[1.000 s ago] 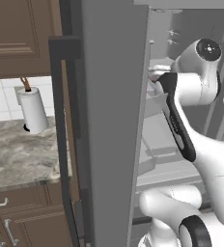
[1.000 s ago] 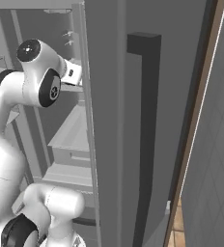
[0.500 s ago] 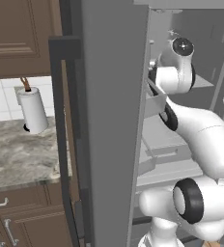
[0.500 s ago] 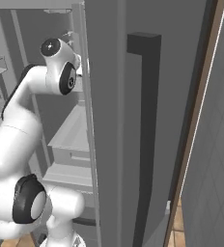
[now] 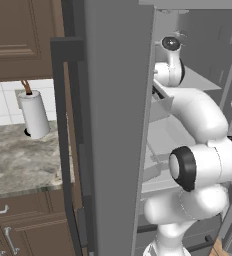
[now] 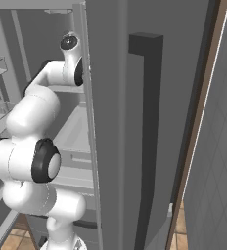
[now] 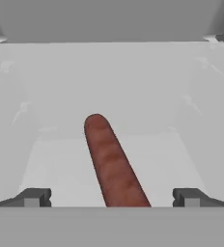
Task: Move the hot dog bun to the plate on the dining table and place the condiment next to that plate. Then navigate to the fridge and take the sausage and place it on the plate as well.
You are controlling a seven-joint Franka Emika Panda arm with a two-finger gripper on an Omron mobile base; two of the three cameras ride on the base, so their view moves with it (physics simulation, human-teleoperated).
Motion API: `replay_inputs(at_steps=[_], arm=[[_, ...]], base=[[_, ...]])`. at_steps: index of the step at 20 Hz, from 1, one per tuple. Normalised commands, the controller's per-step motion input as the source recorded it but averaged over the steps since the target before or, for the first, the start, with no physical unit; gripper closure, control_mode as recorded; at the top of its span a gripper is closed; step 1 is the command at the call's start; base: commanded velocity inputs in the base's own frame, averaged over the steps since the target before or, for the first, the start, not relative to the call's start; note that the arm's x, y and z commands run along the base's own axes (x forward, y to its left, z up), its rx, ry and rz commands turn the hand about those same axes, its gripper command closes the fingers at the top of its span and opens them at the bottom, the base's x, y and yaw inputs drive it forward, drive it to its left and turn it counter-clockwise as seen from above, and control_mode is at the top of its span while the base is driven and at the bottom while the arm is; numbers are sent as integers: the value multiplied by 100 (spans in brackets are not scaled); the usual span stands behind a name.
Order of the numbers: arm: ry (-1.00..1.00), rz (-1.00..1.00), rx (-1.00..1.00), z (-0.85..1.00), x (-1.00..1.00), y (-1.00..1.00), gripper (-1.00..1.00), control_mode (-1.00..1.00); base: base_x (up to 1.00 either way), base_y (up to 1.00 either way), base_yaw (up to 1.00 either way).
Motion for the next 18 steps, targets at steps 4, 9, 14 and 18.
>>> replay_inputs(at_steps=[4,9,14,18], arm=[[0,5,-2,-20,62,0,-100,-100],[0,3,-1,-42,37,0,-100,-100],[0,0,0,-65,6,-1,100,-100],[-2,0,0,-52,-9,-2,100,-100]], base=[[0,0,0],[0,0,0],[0,0,0],[0,0,0]])
